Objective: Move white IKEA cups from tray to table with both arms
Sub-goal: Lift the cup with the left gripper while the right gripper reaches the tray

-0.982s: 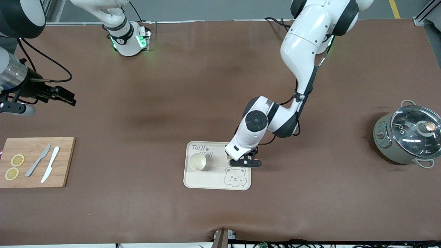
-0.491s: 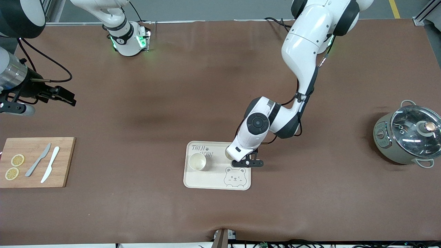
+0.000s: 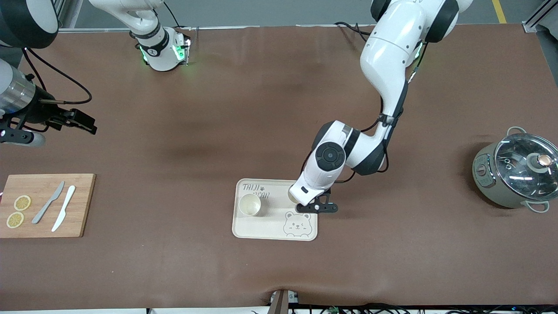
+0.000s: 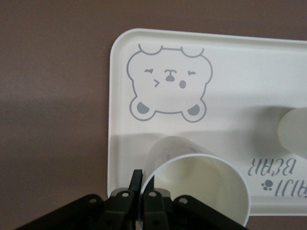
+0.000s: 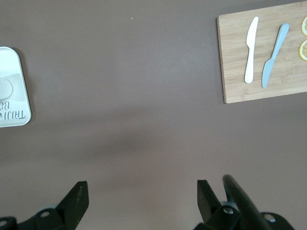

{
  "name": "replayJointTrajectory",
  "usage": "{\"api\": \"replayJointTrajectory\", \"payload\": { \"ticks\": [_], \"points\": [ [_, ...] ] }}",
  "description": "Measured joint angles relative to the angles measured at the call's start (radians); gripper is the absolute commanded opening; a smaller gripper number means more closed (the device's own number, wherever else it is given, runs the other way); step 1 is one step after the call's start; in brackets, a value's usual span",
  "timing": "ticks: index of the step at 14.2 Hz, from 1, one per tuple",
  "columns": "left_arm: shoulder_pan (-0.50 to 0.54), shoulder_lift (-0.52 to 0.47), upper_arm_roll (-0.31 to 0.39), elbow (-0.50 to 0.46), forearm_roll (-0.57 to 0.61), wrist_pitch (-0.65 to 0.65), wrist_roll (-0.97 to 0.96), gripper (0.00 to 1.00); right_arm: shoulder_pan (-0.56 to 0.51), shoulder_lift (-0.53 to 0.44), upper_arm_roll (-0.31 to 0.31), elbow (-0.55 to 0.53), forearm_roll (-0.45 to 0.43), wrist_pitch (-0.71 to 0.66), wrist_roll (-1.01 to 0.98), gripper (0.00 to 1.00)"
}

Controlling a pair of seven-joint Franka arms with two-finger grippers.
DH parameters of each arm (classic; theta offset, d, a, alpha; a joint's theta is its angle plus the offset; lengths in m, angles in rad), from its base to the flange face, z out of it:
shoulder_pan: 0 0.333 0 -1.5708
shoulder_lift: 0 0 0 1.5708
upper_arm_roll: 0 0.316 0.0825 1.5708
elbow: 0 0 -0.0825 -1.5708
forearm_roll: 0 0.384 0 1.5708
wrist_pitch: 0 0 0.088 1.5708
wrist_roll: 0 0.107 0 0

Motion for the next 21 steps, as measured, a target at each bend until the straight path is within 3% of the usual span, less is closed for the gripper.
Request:
{"api": "replayJointTrajectory", "payload": {
  "ticks": [6, 10, 14, 21],
  "points": [
    [0.068, -0.210, 0.002, -0.025, 0.003, -0.275, 0.048, 0.00, 0.003, 0.000, 0.002, 0.000, 0.000, 0.005, 0.001, 1.00],
    [0.123, -0.385, 0.004, -0.189, 0.006, -0.303, 0.153, 0.00, 0.080, 0.000, 0.004, 0.002, 0.001, 0.033, 0.145, 1.00],
    [0.168, -0.513, 0.004, -0.411, 0.006, -0.179, 0.236, 0.00, 0.208, 0.021, 0.007, 0.007, 0.002, 0.123, 0.375, 1.00],
    [0.303, -0.725, 0.005, -0.877, 0.007, 0.134, 0.487, 0.00, 0.403, 0.243, 0.007, 0.036, -0.004, 0.374, 0.775, 1.00]
  ]
}}
